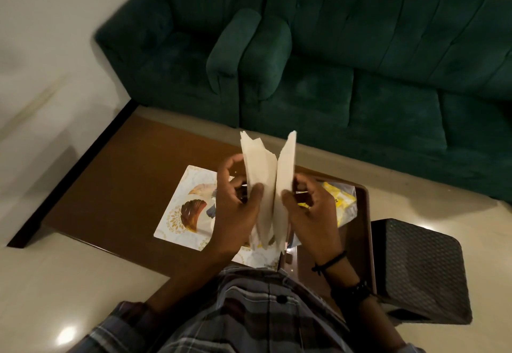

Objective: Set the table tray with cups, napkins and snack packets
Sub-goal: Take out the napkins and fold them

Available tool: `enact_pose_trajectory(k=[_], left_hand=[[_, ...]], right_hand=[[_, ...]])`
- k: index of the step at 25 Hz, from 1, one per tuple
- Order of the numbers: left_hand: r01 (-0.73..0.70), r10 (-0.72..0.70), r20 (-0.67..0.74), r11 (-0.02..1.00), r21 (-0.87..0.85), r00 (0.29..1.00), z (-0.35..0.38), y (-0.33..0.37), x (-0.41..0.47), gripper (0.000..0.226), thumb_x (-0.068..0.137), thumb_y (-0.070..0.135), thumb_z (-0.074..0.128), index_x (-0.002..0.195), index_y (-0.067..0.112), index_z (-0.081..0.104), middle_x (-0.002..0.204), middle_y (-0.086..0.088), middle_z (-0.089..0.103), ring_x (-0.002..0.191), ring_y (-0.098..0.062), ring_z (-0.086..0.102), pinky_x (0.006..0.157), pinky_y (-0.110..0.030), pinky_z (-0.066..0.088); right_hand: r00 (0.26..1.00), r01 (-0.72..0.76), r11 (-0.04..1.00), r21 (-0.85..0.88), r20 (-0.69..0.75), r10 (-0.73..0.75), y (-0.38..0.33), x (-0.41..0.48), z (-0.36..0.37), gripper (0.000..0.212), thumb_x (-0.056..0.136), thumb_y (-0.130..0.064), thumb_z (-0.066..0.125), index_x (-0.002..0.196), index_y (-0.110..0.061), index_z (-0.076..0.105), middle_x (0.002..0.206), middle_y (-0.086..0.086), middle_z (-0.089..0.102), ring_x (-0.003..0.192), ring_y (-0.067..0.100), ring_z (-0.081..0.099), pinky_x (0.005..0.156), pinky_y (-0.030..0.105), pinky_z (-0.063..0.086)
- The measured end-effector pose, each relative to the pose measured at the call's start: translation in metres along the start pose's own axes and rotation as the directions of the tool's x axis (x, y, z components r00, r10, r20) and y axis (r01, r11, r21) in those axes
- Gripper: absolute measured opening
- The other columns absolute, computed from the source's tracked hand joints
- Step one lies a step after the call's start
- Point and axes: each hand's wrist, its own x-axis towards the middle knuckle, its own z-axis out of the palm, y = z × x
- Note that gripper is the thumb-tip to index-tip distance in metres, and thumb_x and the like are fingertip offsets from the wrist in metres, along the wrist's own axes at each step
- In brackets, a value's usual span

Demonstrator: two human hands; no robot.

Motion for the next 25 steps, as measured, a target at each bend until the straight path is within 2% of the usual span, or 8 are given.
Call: enact_pose_trajectory(k=[3, 6, 9, 12, 15, 18, 21, 25], left_hand=[[-0.003, 0.004, -0.081, 1.000, 0.016, 0.997, -0.006, -0.002, 0.004, 0.060, 0.085, 0.010, 0.066, 0.131, 0.021, 0.028, 0.122, -0.011, 0.062, 0.098, -0.019, 0.069, 0.070, -0.018, 0.056], [-0.035, 0.061, -0.111, 0.976, 0.217, 0.992, -0.006, -0.004, 0.007, 0.037, 0.087, 0.014, 0.064, 0.120, 0.017, 0.047, 0.119, -0.003, 0.065, 0.098, -0.015, 0.067, 0.072, -0.014, 0.056], [-0.006, 0.008, -0.009, 0.986, 0.166, 1.000, 0.003, 0.005, 0.001, 0.016, 0.091, 0.013, 0.058, 0.101, 0.020, 0.067, 0.104, 0.012, 0.068, 0.093, -0.005, 0.065, 0.075, -0.010, 0.051], [0.226, -0.225, 0.023, 0.972, -0.064, 0.974, 0.010, 0.008, -0.003, 0.009, 0.087, 0.036, 0.060, 0.087, 0.037, 0.068, 0.097, 0.012, 0.070, 0.101, -0.011, 0.065, 0.092, -0.032, 0.052], [0.220, -0.219, 0.022, 0.975, -0.015, 0.975, 0.007, 0.005, 0.000, 0.034, 0.080, 0.053, 0.057, 0.095, 0.027, 0.070, 0.100, 0.000, 0.073, 0.100, -0.019, 0.067, 0.094, -0.047, 0.052], [0.165, -0.165, 0.004, 0.986, -0.002, 0.986, 0.007, 0.004, 0.002, 0.027, 0.090, 0.035, 0.057, 0.100, 0.014, 0.070, 0.096, -0.005, 0.074, 0.094, -0.021, 0.068, 0.090, -0.052, 0.053], [0.187, -0.189, -0.031, 0.981, -0.045, 0.982, 0.008, 0.002, 0.003, 0.014, 0.089, 0.031, 0.060, 0.087, 0.024, 0.072, 0.091, 0.002, 0.074, 0.094, -0.020, 0.068, 0.091, -0.054, 0.052], [0.229, -0.230, -0.018, 0.971, -0.064, 0.973, 0.010, 0.002, 0.001, 0.011, 0.089, 0.029, 0.061, 0.085, 0.031, 0.071, 0.092, 0.013, 0.074, 0.096, -0.012, 0.068, 0.095, -0.048, 0.052]], right_hand=[[0.975, -0.042, 0.999, -0.004, -0.217, 0.040, 0.000, 0.007, -0.012, 0.027, 0.088, -0.006, 0.061, 0.114, -0.010, 0.060, 0.105, -0.002, 0.064, 0.087, 0.007, 0.062, 0.066, 0.007, 0.049], [0.957, 0.037, 0.997, -0.065, -0.285, -0.054, -0.006, 0.007, -0.014, 0.028, 0.089, -0.007, 0.061, 0.116, -0.007, 0.059, 0.108, 0.002, 0.064, 0.084, -0.001, 0.060, 0.064, 0.006, 0.051], [0.962, 0.215, 0.948, -0.233, -0.118, -0.247, -0.007, 0.000, 0.000, 0.028, 0.086, -0.013, 0.063, 0.114, -0.013, 0.061, 0.101, -0.001, 0.061, 0.072, 0.001, 0.060, 0.065, 0.023, 0.055], [0.962, 0.269, 0.926, -0.266, 0.115, -0.246, -0.006, -0.004, 0.008, 0.034, 0.084, -0.025, 0.061, 0.117, -0.016, 0.063, 0.107, 0.000, 0.063, 0.079, 0.005, 0.063, 0.074, 0.030, 0.056], [0.949, 0.288, 0.943, -0.165, 0.182, -0.258, -0.007, -0.003, 0.006, 0.035, 0.084, -0.030, 0.058, 0.115, -0.015, 0.064, 0.106, -0.004, 0.066, 0.090, 0.005, 0.063, 0.078, 0.029, 0.055], [0.970, 0.241, 0.955, -0.173, 0.051, -0.236, -0.004, 0.001, 0.002, 0.038, 0.084, -0.032, 0.062, 0.118, -0.017, 0.061, 0.113, -0.004, 0.061, 0.103, 0.012, 0.059, 0.084, 0.032, 0.054], [0.993, 0.073, 0.964, -0.257, -0.072, -0.094, 0.002, 0.009, -0.007, 0.056, 0.082, -0.031, 0.071, 0.132, -0.015, 0.052, 0.131, 0.004, 0.053, 0.119, 0.020, 0.052, 0.095, 0.036, 0.050], [0.999, 0.007, 0.980, -0.200, -0.042, -0.016, 0.004, 0.008, -0.008, 0.050, 0.083, -0.029, 0.072, 0.128, -0.016, 0.055, 0.105, -0.001, 0.068, 0.095, 0.011, 0.063, 0.085, 0.032, 0.055]])
